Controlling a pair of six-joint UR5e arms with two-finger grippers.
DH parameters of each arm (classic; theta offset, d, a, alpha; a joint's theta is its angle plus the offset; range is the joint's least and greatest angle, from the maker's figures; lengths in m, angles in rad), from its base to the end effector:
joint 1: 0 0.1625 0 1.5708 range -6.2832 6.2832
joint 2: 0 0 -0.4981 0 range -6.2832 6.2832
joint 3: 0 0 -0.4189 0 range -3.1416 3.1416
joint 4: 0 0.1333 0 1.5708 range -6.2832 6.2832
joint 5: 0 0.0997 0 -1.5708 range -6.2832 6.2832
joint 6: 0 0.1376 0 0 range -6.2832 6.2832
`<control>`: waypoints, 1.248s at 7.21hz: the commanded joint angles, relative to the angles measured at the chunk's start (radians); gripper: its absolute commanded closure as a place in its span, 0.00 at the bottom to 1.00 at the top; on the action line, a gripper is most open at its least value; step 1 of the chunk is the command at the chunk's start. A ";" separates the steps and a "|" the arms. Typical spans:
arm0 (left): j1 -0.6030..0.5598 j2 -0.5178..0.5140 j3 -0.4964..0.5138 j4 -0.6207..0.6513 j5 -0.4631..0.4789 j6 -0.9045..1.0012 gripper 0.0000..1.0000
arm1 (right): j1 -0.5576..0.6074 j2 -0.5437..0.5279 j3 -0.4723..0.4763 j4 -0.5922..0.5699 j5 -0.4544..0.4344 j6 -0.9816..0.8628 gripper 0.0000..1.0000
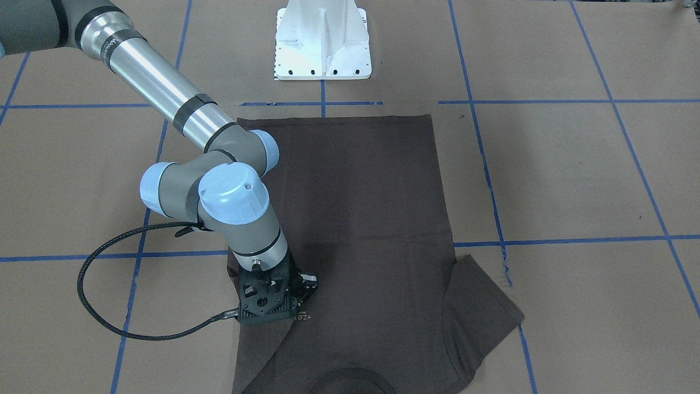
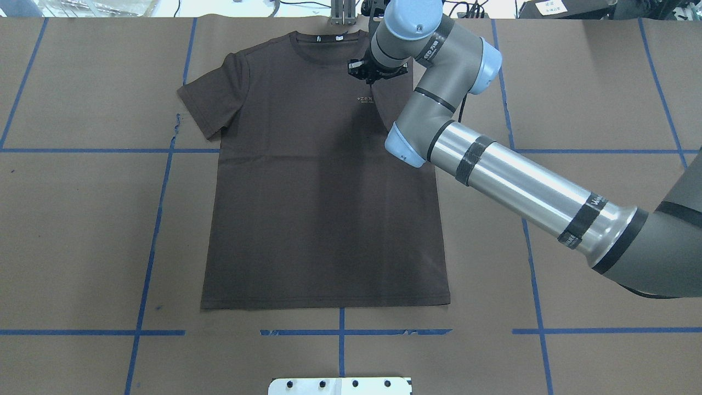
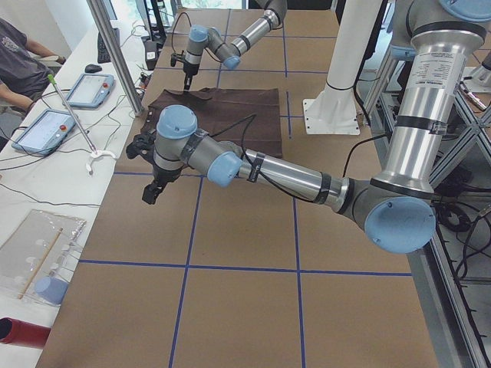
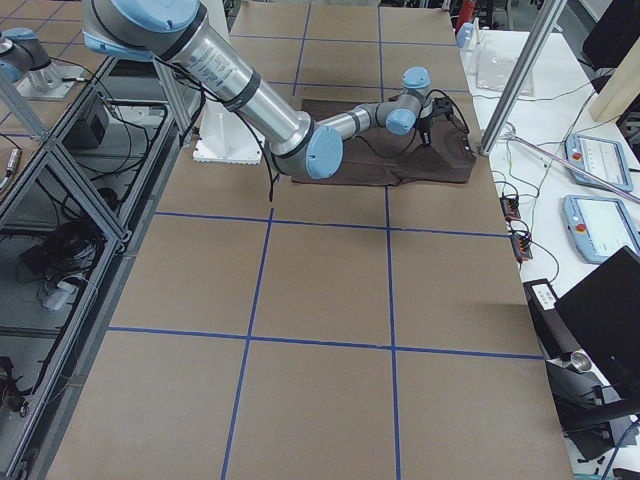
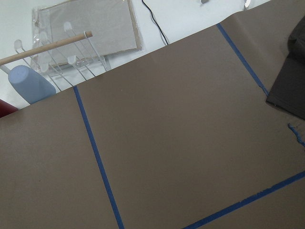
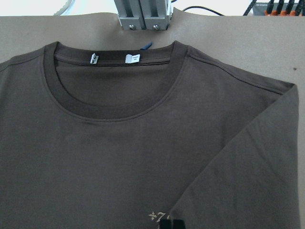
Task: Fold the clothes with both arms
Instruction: 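Fold the sleeve inward across the shirt body with the right gripper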
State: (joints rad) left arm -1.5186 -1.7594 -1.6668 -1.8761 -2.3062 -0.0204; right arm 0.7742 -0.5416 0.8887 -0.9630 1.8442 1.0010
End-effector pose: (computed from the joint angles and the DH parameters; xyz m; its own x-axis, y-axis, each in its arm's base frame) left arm -0.0078 -0.6363 0.5635 0.7218 0.3944 -0.5687 -0.0286 0.8381 0.5448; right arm -0.6381 -0.7584 0.2719 0.6259 -0.1144 0.7714 -0.2113 0.9273 0.3090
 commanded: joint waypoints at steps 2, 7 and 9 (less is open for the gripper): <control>0.003 -0.005 0.001 0.002 0.001 -0.003 0.00 | -0.023 0.008 -0.005 0.001 -0.037 0.005 0.01; 0.307 -0.178 0.088 -0.082 0.115 -0.545 0.00 | 0.077 -0.109 0.339 -0.518 0.226 0.024 0.00; 0.435 -0.212 0.247 -0.399 0.251 -0.839 0.00 | 0.102 -0.199 0.575 -0.751 0.277 -0.011 0.00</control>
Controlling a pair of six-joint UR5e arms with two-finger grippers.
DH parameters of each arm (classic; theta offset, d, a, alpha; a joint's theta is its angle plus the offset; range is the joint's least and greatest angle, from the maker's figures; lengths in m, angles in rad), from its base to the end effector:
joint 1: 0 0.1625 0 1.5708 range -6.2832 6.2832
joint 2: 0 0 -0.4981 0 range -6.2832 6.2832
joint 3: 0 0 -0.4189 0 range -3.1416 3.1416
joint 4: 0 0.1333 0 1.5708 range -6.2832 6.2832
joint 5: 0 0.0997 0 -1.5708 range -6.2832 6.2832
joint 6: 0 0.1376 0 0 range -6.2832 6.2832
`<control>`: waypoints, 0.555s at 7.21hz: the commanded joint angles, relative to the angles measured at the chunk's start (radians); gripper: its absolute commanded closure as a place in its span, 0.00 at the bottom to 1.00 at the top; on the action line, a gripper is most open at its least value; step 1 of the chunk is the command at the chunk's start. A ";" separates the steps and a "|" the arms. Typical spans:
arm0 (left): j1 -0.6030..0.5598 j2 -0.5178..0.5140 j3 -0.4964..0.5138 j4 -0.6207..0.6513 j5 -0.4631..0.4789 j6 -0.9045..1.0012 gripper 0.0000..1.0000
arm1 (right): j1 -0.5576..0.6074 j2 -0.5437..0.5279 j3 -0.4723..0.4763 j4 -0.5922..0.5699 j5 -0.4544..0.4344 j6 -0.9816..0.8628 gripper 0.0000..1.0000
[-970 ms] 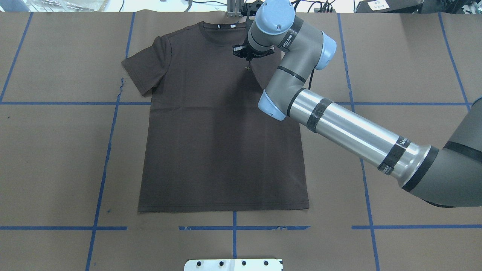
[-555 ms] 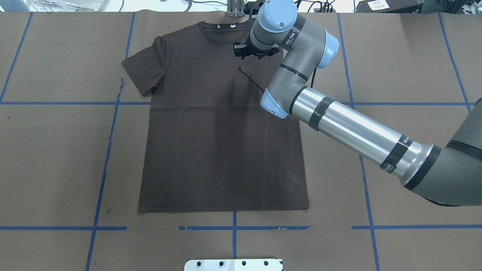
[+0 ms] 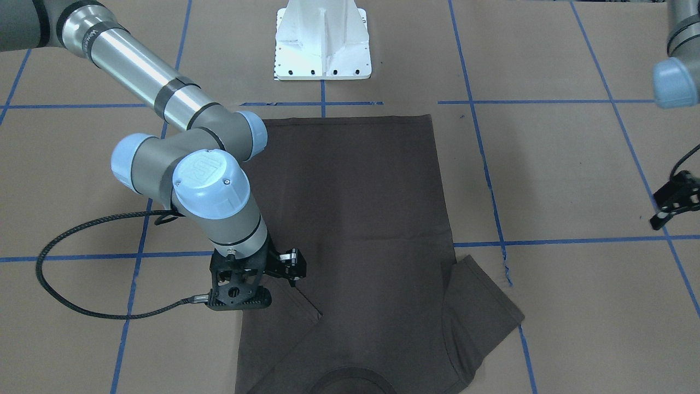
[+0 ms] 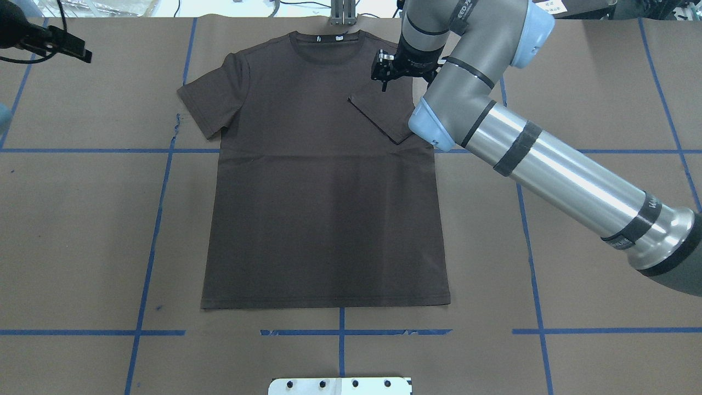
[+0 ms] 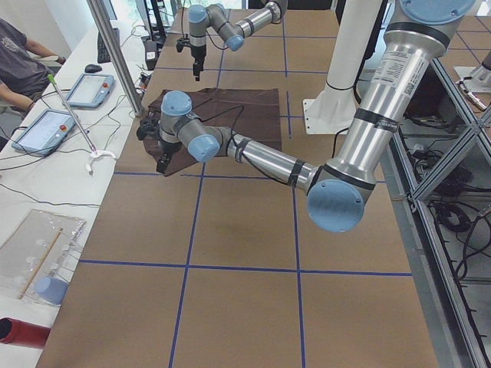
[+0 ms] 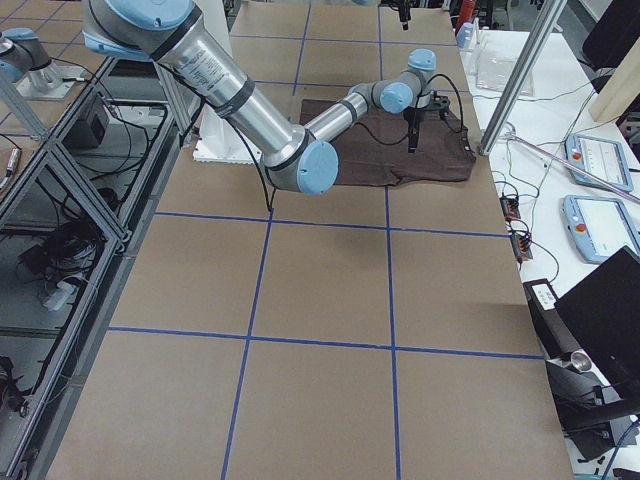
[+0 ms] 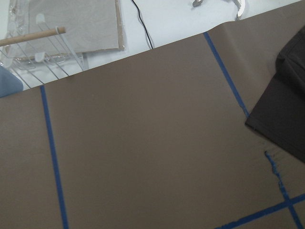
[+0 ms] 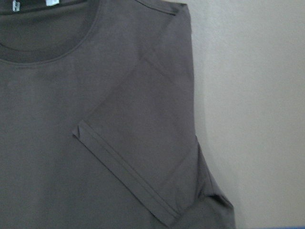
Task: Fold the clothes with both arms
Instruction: 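Fold the sleeve inward across the shirt body with the right gripper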
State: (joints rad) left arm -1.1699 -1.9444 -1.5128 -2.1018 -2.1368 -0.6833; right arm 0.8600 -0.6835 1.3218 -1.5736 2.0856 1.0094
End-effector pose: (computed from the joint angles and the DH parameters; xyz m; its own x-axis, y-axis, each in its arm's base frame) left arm 0.2313 -0.6982 0.4985 0.6443 0.1571 -0.7484 0.1912 0.9145 0.3566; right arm -0.5205 -0.7051 0.2647 0.6941 0.0960 0.7134 -0.1174 0.9929 -0.0194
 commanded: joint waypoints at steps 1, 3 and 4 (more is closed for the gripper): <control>0.154 -0.091 0.191 -0.211 0.226 -0.244 0.00 | 0.039 -0.070 0.192 -0.225 0.084 -0.073 0.00; 0.254 -0.184 0.325 -0.216 0.406 -0.307 0.00 | 0.069 -0.157 0.309 -0.276 0.105 -0.205 0.00; 0.265 -0.212 0.401 -0.259 0.441 -0.309 0.00 | 0.070 -0.159 0.307 -0.275 0.105 -0.210 0.00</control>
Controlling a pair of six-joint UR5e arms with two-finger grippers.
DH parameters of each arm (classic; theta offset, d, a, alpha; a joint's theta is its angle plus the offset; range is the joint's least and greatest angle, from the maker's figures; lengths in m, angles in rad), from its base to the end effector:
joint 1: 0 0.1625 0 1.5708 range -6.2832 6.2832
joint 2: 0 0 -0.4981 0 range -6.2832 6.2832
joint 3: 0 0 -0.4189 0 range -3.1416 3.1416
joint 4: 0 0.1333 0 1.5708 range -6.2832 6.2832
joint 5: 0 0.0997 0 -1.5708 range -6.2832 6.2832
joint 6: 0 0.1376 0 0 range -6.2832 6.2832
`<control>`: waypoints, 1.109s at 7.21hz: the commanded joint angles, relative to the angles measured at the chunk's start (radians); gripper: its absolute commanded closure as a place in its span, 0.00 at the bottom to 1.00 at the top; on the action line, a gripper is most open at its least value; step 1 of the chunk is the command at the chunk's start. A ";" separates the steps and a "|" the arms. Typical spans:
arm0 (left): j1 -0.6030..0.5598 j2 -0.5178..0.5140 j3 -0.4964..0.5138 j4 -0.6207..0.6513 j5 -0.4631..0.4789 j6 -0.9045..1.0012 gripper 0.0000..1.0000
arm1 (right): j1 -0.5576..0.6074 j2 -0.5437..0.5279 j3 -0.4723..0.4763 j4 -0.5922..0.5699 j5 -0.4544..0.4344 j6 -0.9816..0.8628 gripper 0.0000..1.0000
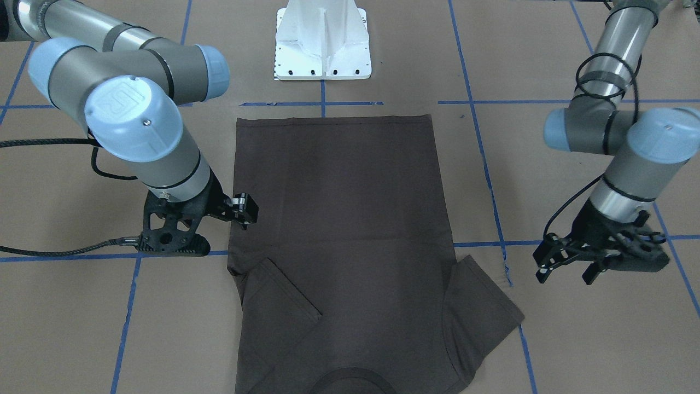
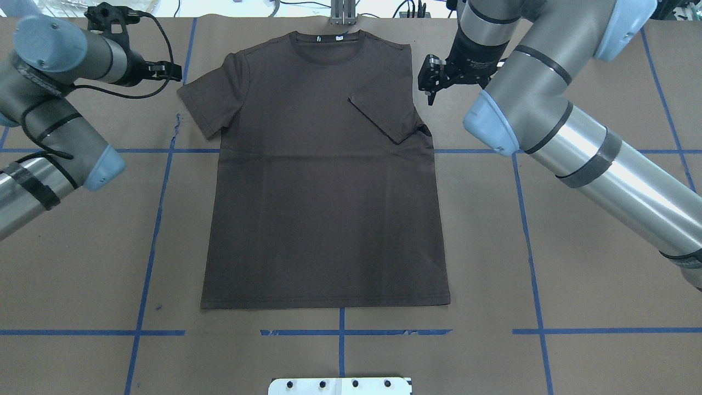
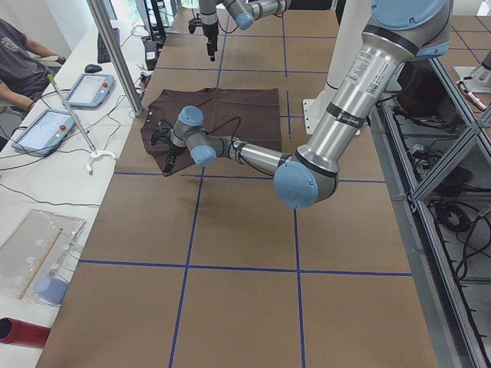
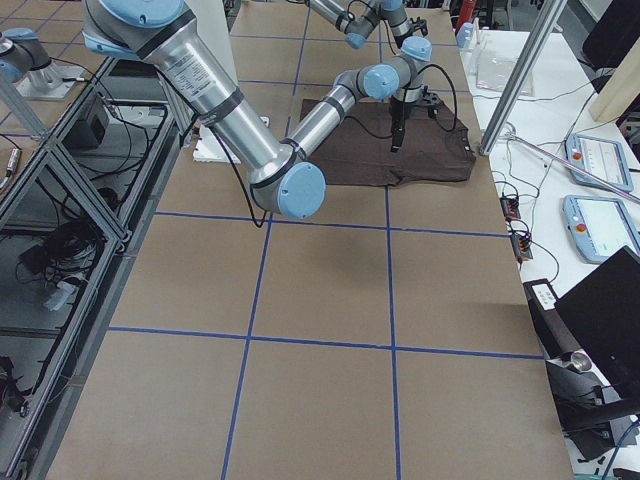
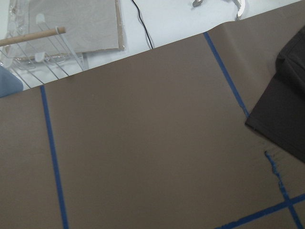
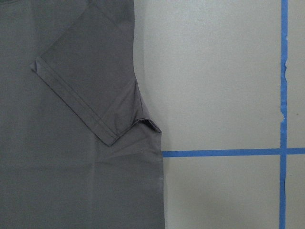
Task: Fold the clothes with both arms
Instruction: 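Release the sleeve and lift the right gripper while the left gripper approaches the other sleeve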
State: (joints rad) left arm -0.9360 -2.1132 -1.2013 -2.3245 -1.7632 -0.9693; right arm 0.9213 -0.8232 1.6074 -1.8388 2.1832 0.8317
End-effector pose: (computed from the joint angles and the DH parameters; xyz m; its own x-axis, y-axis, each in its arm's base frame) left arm 0.4106 -0.7379 0.5184 0.6896 0.0004 -0.7242 0.3753 0.8550 0.3578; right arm -0.4270 -0.6520 0.2806 0.7121 0.0263 0.7016 -0.0005 0.9993 -0.0370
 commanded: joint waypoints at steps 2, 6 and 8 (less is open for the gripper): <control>0.054 -0.082 0.207 -0.110 0.111 -0.026 0.02 | 0.007 -0.016 0.014 -0.004 0.004 -0.031 0.00; 0.059 -0.097 0.229 -0.111 0.117 -0.025 0.11 | 0.007 -0.010 0.014 -0.003 0.003 -0.025 0.00; 0.063 -0.097 0.229 -0.111 0.114 -0.025 0.15 | 0.007 -0.013 0.014 -0.002 0.003 -0.028 0.00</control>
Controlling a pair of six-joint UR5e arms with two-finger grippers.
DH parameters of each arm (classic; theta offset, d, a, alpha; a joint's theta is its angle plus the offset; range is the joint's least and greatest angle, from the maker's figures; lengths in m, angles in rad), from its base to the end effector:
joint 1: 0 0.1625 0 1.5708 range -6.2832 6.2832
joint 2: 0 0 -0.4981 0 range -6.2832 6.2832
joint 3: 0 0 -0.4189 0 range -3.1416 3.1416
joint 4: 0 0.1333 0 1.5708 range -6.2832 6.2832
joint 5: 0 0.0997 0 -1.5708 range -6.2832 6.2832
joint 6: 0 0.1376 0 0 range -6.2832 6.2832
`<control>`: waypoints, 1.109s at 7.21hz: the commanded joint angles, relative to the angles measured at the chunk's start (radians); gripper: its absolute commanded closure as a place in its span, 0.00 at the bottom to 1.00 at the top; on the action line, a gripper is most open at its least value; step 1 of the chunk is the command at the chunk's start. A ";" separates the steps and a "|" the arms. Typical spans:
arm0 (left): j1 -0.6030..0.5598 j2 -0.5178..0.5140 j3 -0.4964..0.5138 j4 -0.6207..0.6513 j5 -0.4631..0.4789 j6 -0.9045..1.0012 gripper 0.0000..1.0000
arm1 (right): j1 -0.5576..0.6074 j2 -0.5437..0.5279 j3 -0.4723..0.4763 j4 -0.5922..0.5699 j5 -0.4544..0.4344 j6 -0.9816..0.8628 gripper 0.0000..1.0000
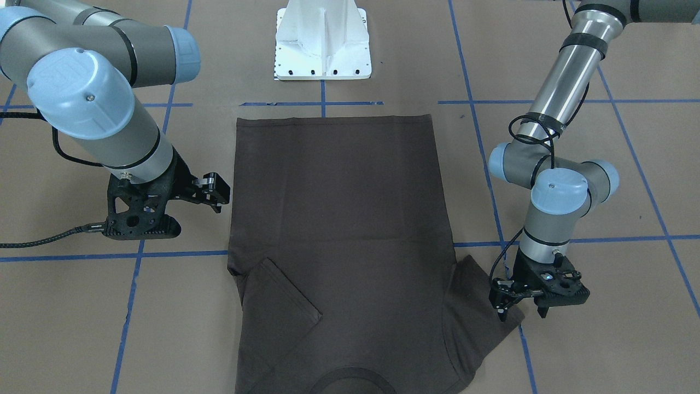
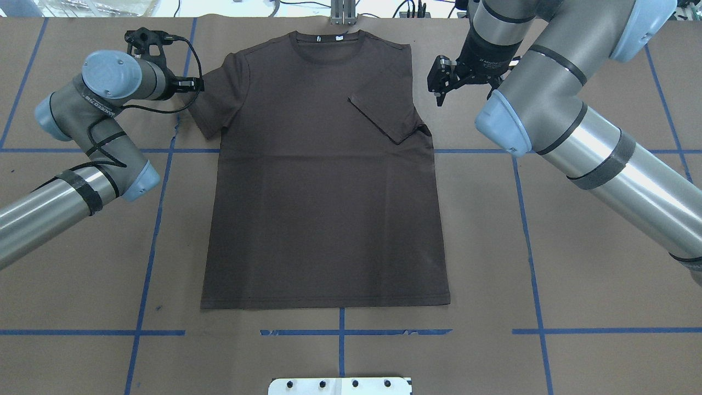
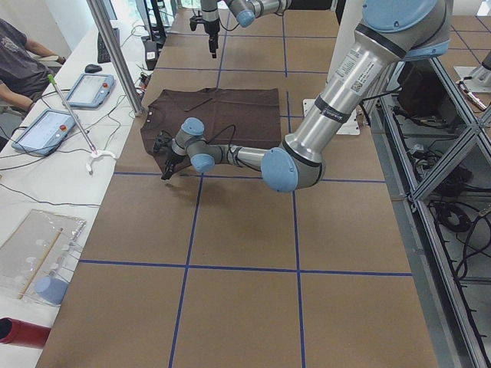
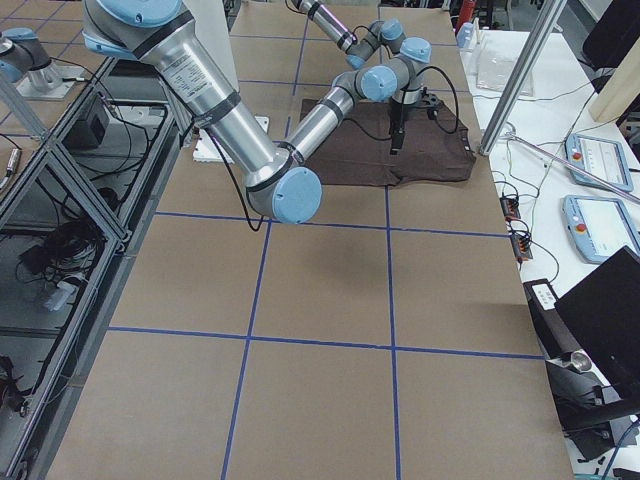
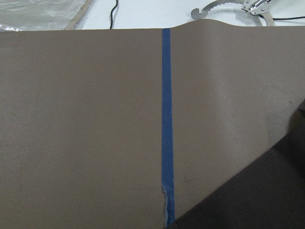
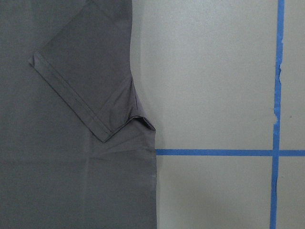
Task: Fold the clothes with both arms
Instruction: 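Release the sleeve and lift the right gripper while the left gripper approaches the other sleeve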
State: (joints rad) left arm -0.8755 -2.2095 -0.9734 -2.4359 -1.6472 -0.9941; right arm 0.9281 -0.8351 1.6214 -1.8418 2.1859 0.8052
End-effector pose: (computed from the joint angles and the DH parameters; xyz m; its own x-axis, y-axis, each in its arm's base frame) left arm 0.4726 -0.7582 0.5512 0.7276 -0.0234 -0.6856 0.3942 0.8323 0.3898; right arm -0.4198 -0.6506 0.2840 0.7109 0.0052 0.7032 0.0129 0.9997 -0.0205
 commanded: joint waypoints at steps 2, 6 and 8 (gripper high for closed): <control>0.007 -0.001 0.002 0.000 -0.003 -0.001 0.16 | 0.000 -0.001 0.000 0.001 0.000 -0.003 0.00; 0.007 -0.003 0.009 0.000 -0.008 -0.005 0.67 | 0.000 0.001 0.001 0.001 0.000 0.003 0.00; 0.007 -0.001 0.006 0.003 -0.022 -0.017 1.00 | 0.000 -0.002 0.005 0.001 0.000 0.008 0.00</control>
State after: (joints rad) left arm -0.8684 -2.2122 -0.9668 -2.4342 -1.6623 -1.0019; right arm 0.9281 -0.8359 1.6241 -1.8408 2.1859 0.8104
